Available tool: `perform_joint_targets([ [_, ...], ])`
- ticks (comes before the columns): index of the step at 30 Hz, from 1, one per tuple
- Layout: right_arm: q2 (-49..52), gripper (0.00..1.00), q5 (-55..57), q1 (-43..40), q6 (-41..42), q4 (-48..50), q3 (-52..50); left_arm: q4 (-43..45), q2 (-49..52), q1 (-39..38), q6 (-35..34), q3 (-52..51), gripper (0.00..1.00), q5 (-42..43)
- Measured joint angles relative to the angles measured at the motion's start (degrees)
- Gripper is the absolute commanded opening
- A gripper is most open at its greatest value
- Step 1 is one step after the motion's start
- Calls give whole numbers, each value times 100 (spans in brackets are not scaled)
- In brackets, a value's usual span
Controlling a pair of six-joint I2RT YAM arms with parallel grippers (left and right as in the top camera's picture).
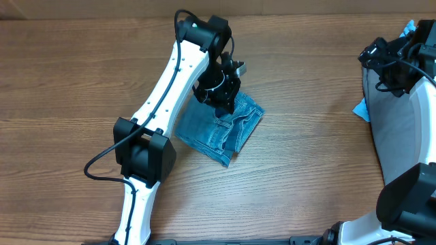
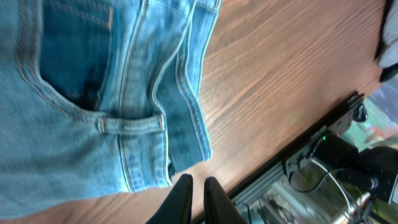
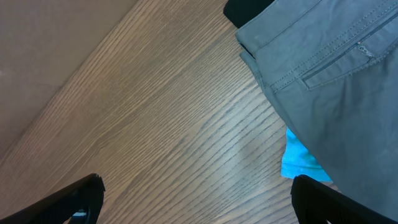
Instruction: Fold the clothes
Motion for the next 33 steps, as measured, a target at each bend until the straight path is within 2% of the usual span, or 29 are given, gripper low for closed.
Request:
perform_joint_targets([
  [6, 0, 100, 2, -2, 2, 2, 0, 131, 2, -4, 13, -693, 18, -22],
  [11, 0, 100, 2, -2, 2, -2, 0, 815, 2, -39, 24, -1834, 26, 61],
  [15, 0, 100, 0, -2, 2, 0, 0, 1534, 2, -48, 227, -2726, 28, 398],
  [17, 0, 100, 2, -2, 0, 0, 0, 1818, 2, -37, 341, -3075, 24, 564],
  [22, 0, 100, 2, -2, 2, -4, 0, 2039, -2, -7, 509, -3401, 4, 791],
  [24, 0, 100, 2, -2, 2, 0, 0, 1996, -2, 26, 577, -3397, 4, 785],
  [28, 0, 100, 2, -2, 2, -4, 0, 1600, 0, 94, 638, -3053, 8, 673],
  [31, 0, 100, 2, -2, 0, -2, 0, 1353, 0, 151, 702, -2470, 14, 505],
  [32, 0, 100, 2, -2, 0, -2, 0, 1307, 0, 184, 737, -2212, 18, 439],
  [33, 0, 100, 0, -2, 2, -2, 0, 1279, 0, 212, 756, -1987, 35, 380],
])
